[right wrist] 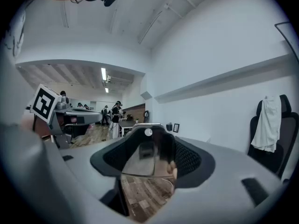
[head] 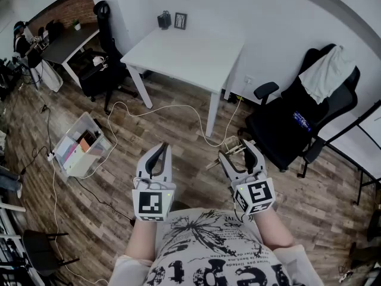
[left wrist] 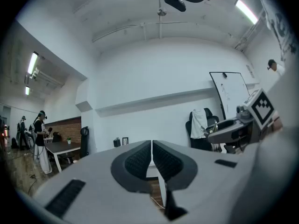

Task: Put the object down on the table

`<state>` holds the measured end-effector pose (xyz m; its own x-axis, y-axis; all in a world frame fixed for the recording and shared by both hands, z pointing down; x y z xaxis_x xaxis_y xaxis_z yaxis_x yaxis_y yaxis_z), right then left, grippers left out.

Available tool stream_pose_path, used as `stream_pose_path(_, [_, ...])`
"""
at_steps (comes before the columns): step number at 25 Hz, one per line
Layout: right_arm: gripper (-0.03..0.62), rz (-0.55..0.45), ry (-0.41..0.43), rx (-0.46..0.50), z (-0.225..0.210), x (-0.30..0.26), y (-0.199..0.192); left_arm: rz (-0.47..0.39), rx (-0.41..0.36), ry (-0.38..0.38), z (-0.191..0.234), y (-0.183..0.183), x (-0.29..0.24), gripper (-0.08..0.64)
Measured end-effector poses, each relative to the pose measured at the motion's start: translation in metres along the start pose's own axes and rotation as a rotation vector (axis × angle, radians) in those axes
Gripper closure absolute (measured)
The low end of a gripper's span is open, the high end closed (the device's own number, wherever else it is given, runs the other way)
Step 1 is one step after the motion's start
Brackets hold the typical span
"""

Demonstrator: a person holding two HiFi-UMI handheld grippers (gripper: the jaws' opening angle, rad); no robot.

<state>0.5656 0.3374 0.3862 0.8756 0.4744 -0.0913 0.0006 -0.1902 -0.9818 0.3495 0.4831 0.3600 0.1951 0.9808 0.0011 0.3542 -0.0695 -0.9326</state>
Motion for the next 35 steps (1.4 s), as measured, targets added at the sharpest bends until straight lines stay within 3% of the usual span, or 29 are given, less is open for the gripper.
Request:
stream_pose_path(11, [0.313,0.015,0.006,-0.031,-0.016,-0.009,-0.002,0.036,0.025,-0.066,-0.01,0.007,-0.017,0.548])
stream_pose_path(21, [0.313,0.031,-0.006,-0.06,-0.022,-0.044,-0.005,0.031,0.028,-0.038,0.007,-0.003,-0.037,0.548])
stream_pose_path(28, [0.313,0.059,-0.038,-0.063,-0.011,-0.112,-0.005,0.027,0.035,-0.053,0.063,-0.039,-0.079,0.548])
stream_pose_path(32, [0.313,0.064,-0.082,-0.084,-0.009,-0.164,0.0,0.069,0.102,-0.087,0.111,-0.05,-0.116,0.548])
stream_pose_path(35, [0.313,0.059,-0.107,-0.079,-0.002,-0.21,0.008,0.045,0.085,-0.099,0.154,-0.066,-0.148,0.548])
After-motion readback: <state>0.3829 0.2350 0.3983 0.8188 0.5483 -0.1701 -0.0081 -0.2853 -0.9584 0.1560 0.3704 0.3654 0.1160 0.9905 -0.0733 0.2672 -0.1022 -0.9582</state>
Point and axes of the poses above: the fingertips, and each gripper's own axes: x backward along the fingers, z to its left, y out of its top, the point moved 10 cm from there along x, backward along the fingers, and after that the axes turned 11 degrees about -x, right-handed, at the moved point
